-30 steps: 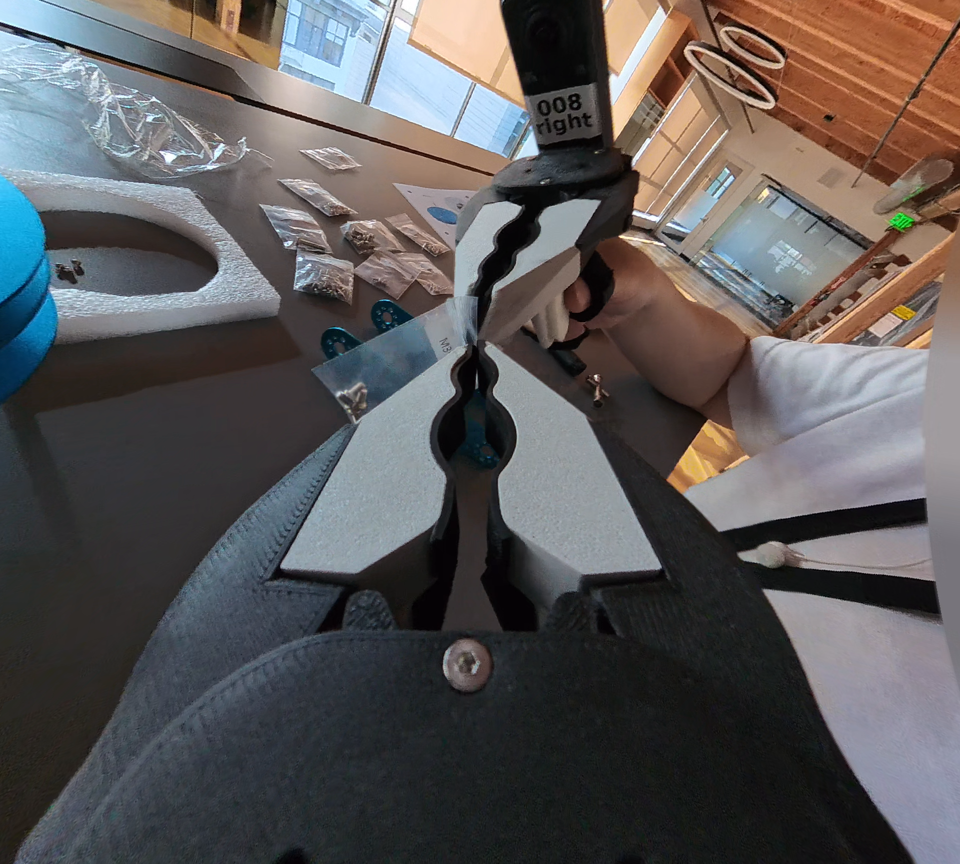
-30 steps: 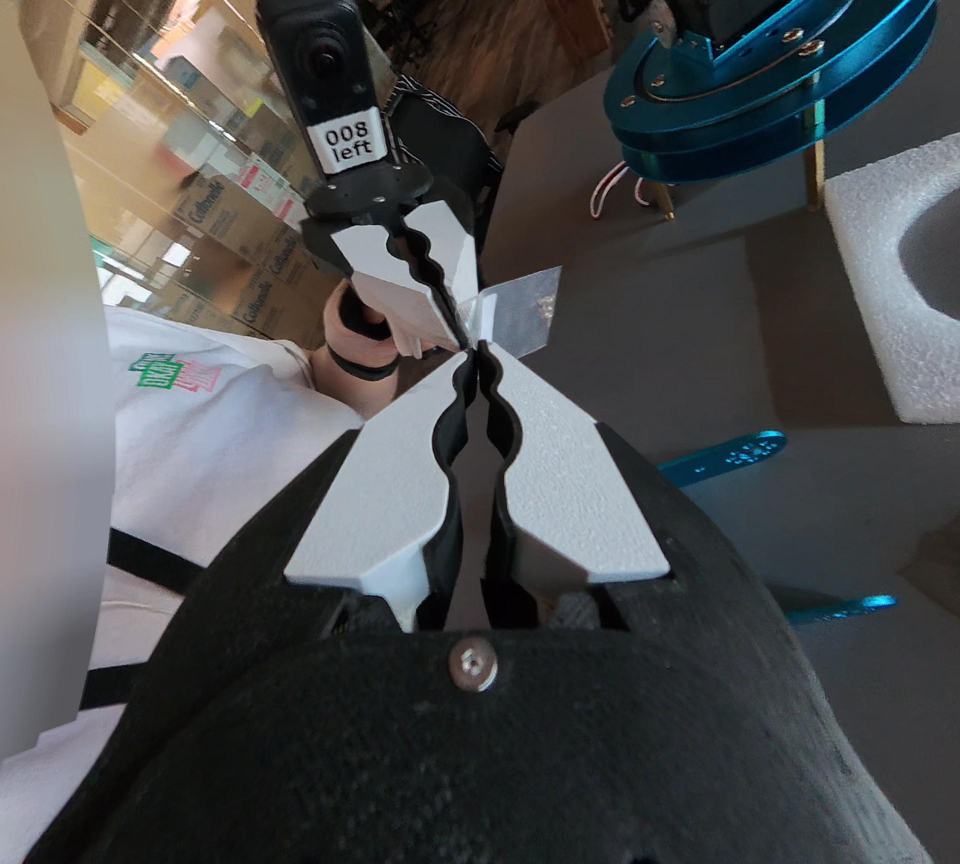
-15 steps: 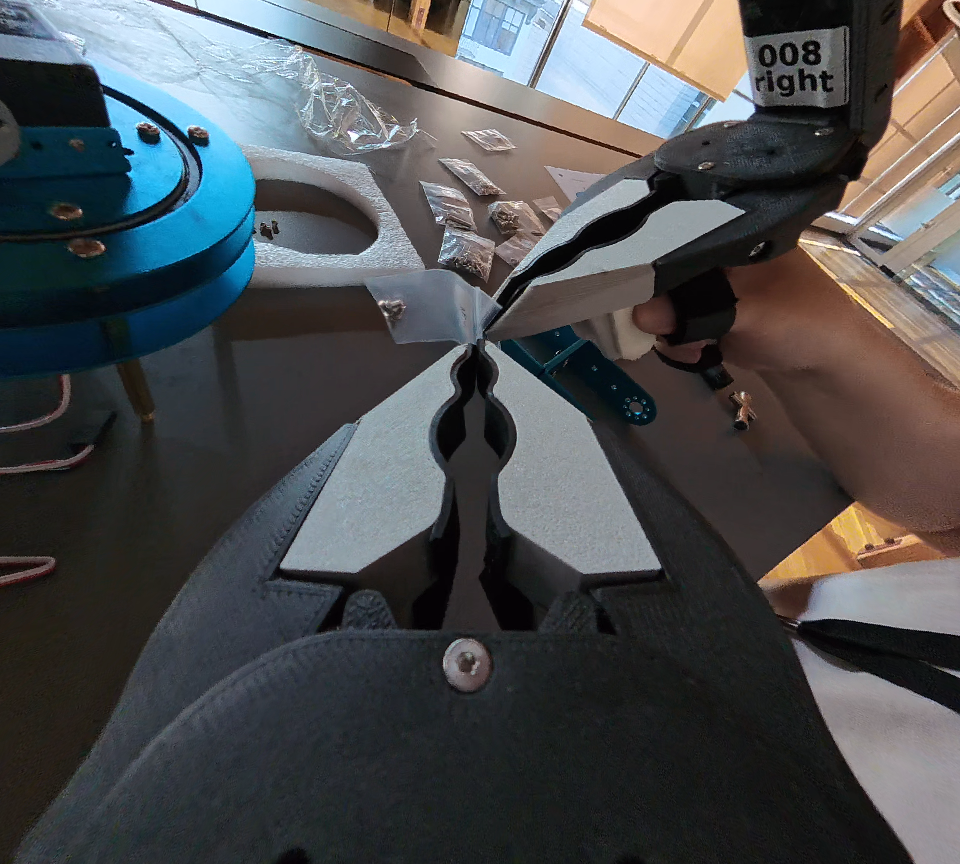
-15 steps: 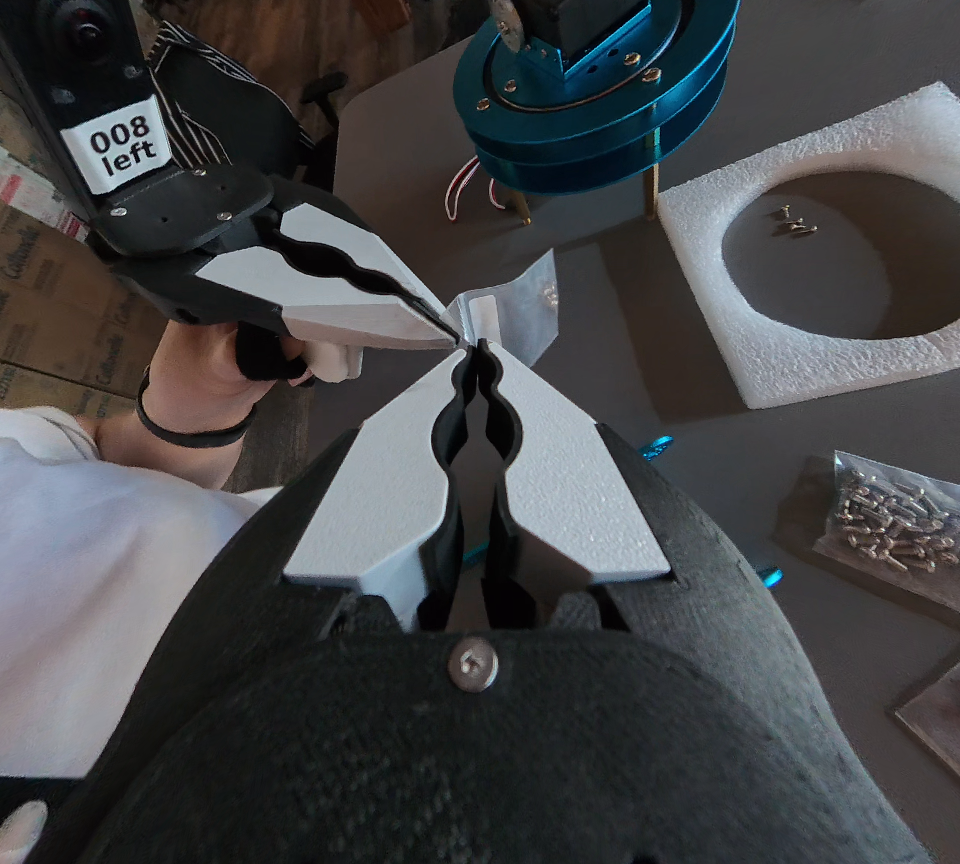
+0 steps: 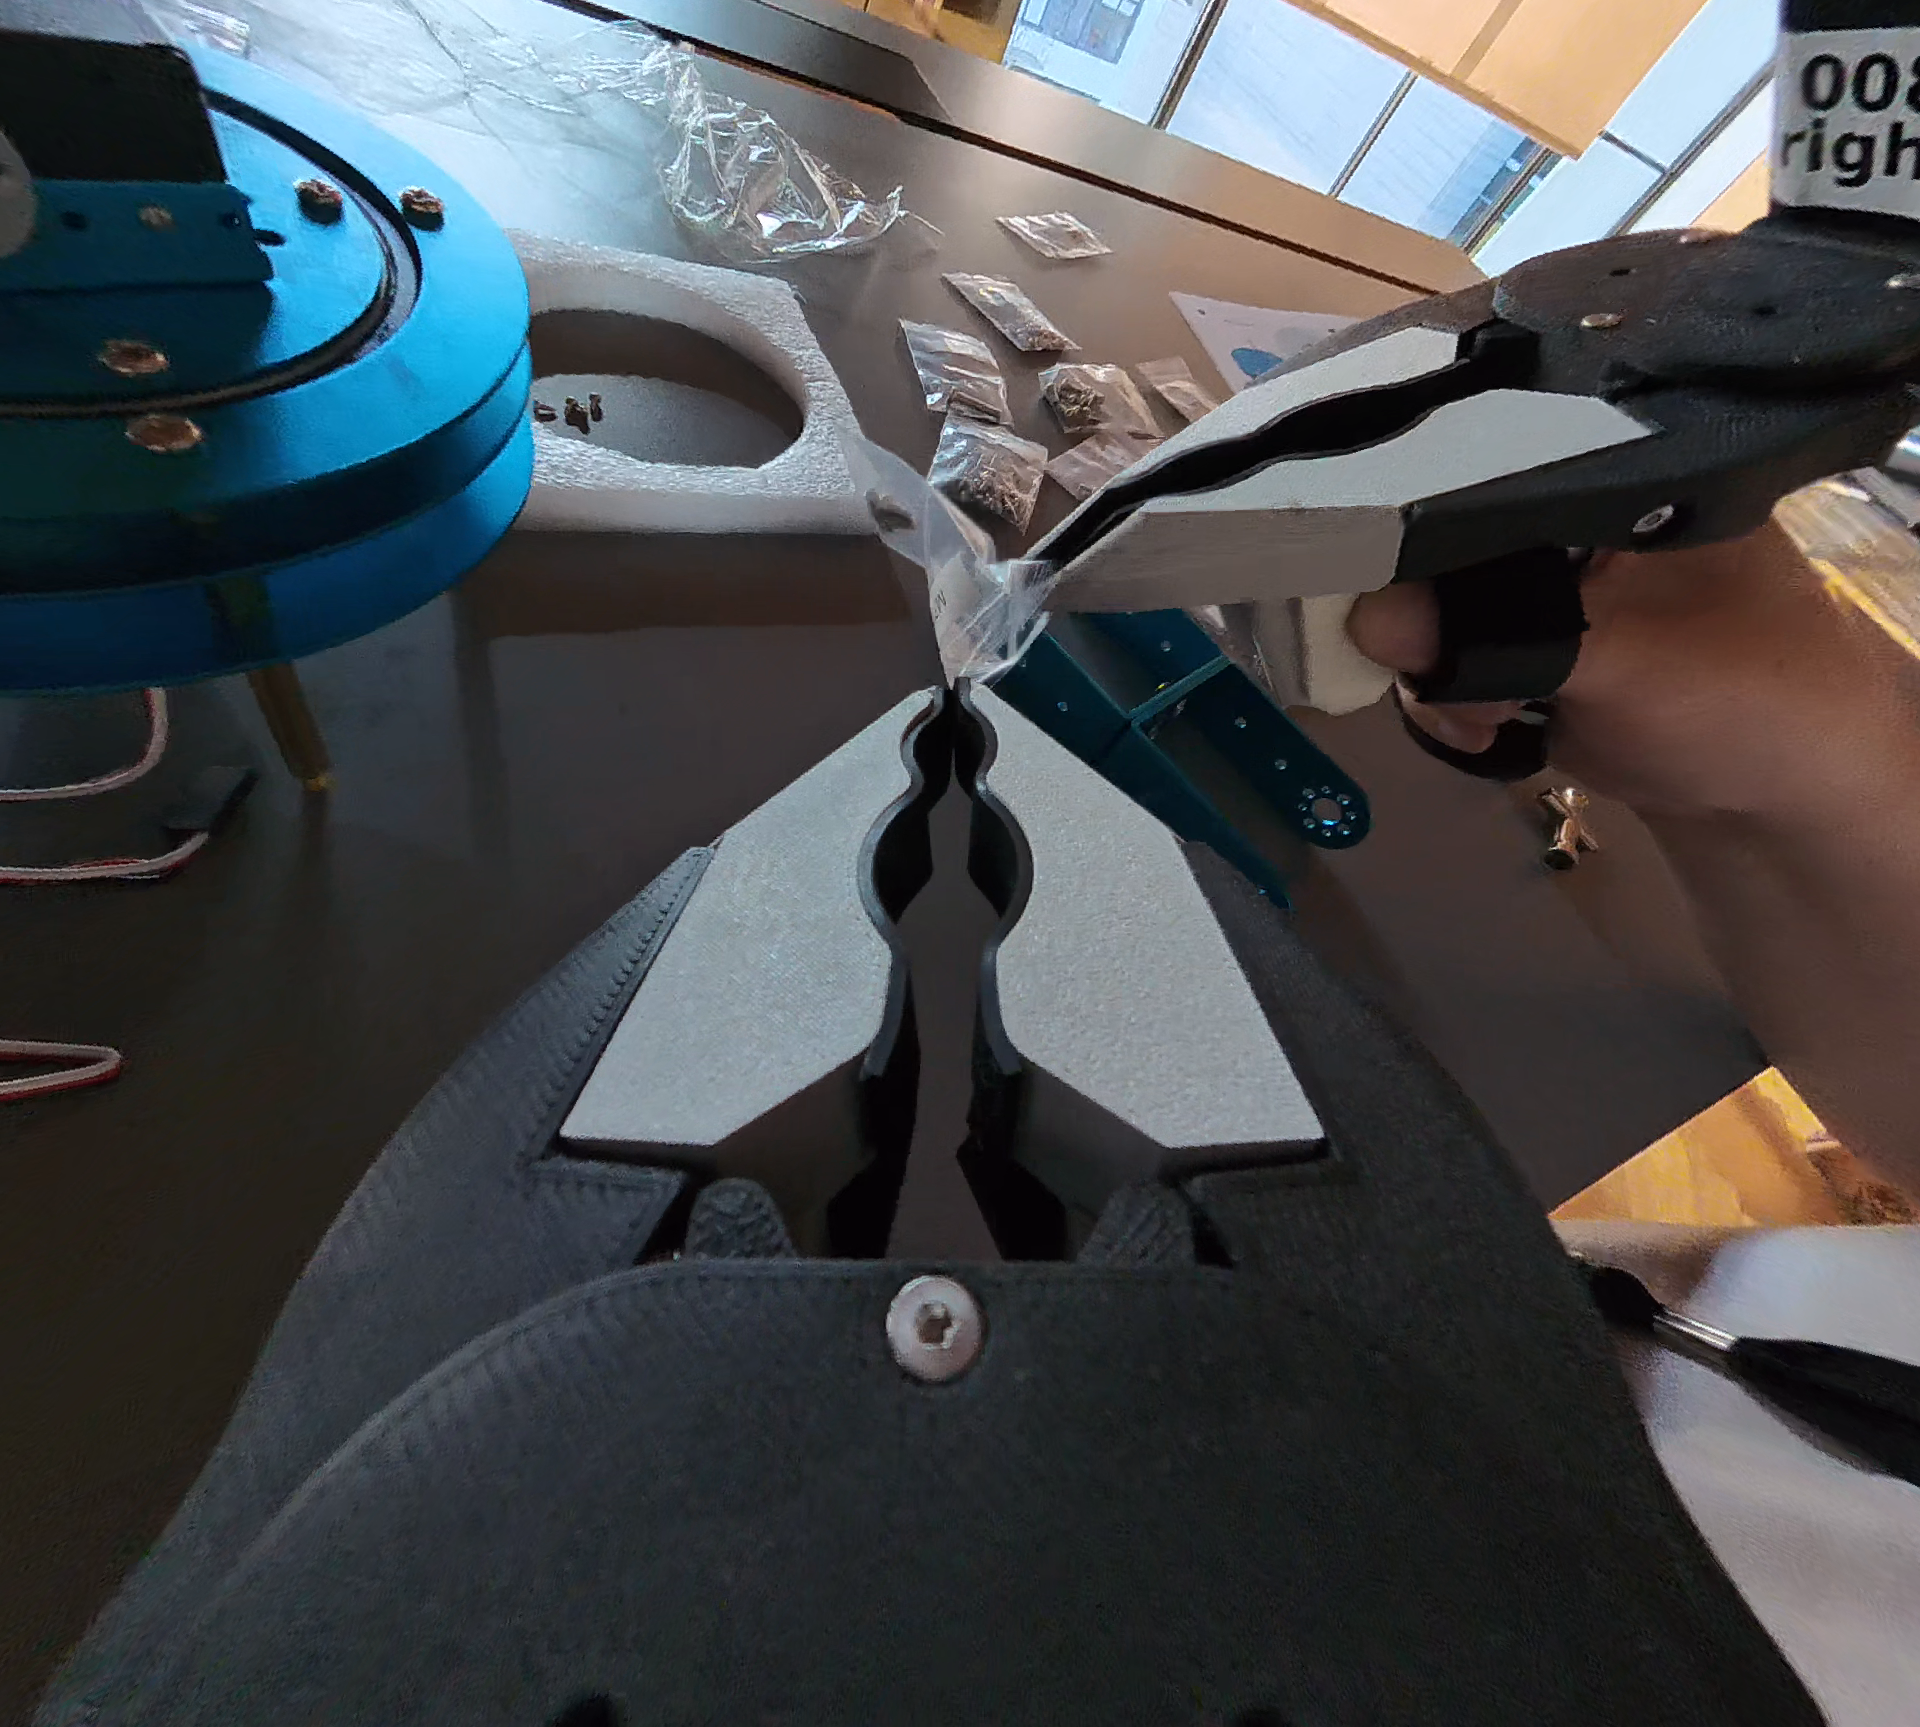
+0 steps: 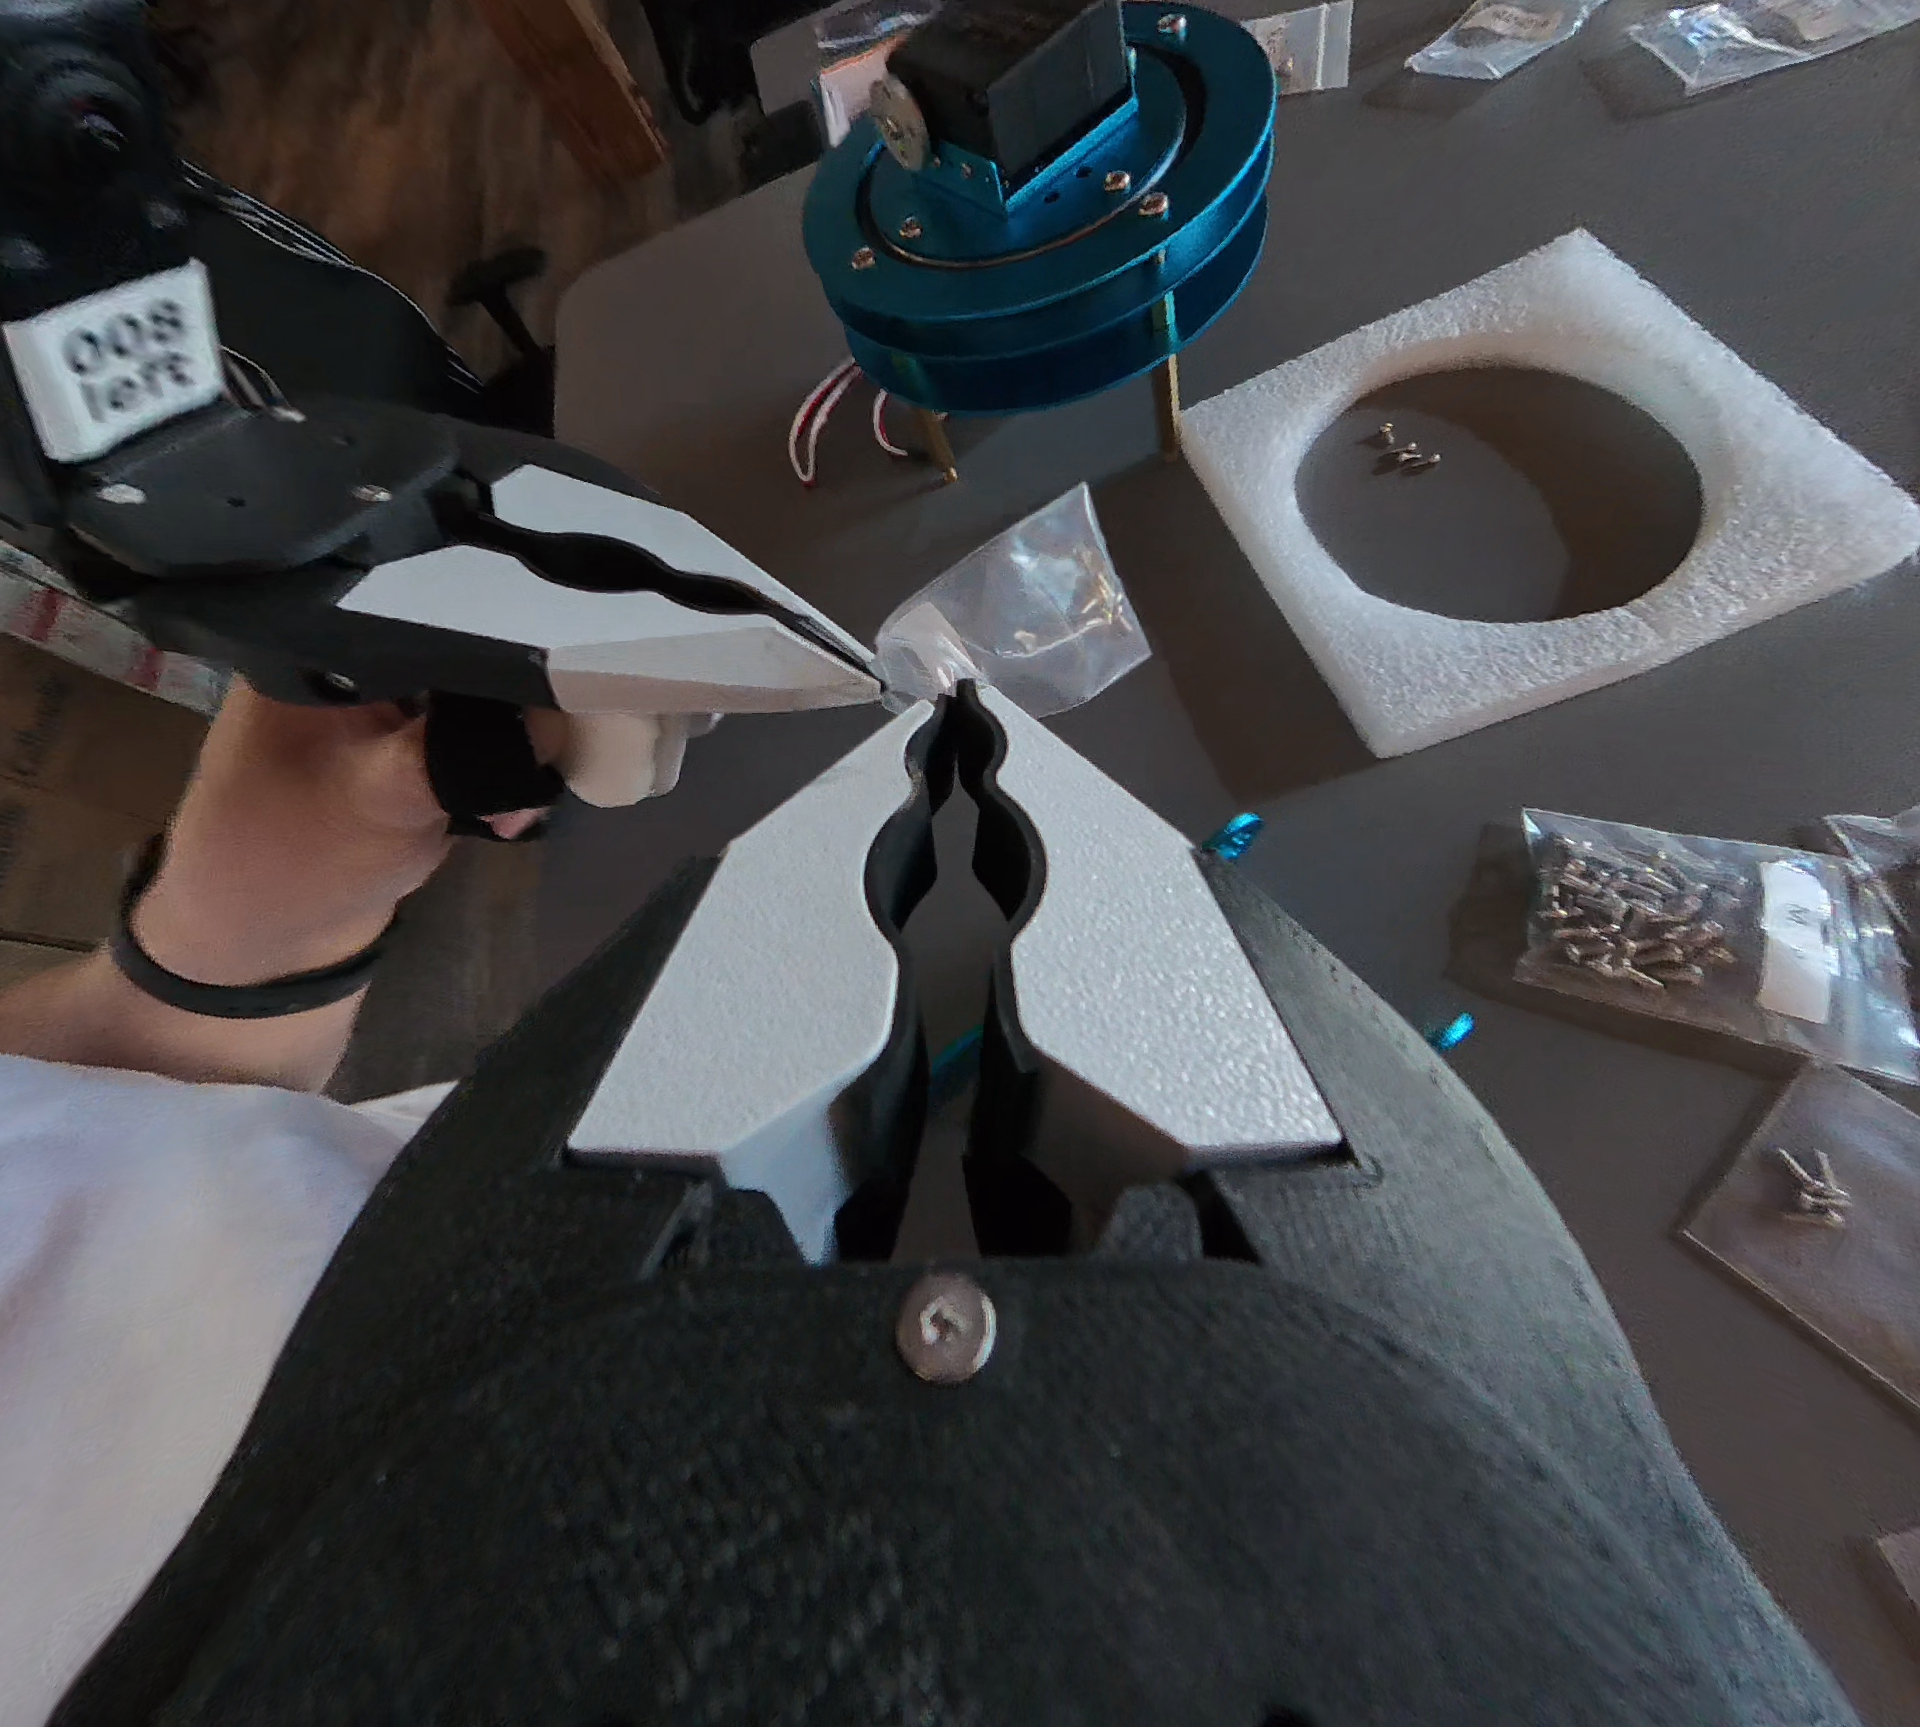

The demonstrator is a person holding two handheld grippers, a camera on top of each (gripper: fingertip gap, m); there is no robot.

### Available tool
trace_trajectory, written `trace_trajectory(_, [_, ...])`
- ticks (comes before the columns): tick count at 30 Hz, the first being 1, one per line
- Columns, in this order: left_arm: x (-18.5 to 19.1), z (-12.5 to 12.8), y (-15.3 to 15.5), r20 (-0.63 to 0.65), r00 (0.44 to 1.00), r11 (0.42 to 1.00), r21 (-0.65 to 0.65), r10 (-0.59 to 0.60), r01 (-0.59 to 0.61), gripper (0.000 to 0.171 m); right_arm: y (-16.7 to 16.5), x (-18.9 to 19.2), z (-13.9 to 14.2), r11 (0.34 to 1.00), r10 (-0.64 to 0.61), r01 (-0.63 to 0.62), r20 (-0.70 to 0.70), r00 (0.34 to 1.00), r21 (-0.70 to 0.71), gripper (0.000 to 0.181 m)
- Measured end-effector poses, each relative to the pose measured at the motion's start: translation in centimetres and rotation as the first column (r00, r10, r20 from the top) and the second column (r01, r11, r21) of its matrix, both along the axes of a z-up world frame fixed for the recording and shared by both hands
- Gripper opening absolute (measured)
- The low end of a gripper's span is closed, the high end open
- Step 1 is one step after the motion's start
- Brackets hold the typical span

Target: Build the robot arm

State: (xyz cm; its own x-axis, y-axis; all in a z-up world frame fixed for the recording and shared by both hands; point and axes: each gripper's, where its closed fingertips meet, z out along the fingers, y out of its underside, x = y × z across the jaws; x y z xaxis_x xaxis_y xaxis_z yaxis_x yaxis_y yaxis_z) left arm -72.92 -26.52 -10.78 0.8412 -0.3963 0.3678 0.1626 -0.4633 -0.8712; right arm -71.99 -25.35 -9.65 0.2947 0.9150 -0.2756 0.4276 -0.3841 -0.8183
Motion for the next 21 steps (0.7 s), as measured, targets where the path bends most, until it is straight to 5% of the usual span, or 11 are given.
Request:
trace_trajectory(13, [3.6,2.2,-0.9,-0.006,0.995,0.990,0.098,-0.103,0.103,0.000,-0.7,0.2,0.9,0.993,0.071,-0.068,-0.034,0.997,0.092,0.001])
trace_trajectory(15, [3.7,2.2,-1.3,-0.002,0.992,0.988,0.099,-0.123,0.123,0.000,-0.7,0.3,1.1,0.989,0.085,-0.082,-0.026,0.996,0.125,0.013])
trace_trajectory(21, [4.1,2.3,-2.8,-0.047,0.980,0.973,0.118,-0.192,0.196,0.000,-2.9,0.5,1.1,0.966,0.255,-0.253,-0.035,0.966,0.061,0.012])
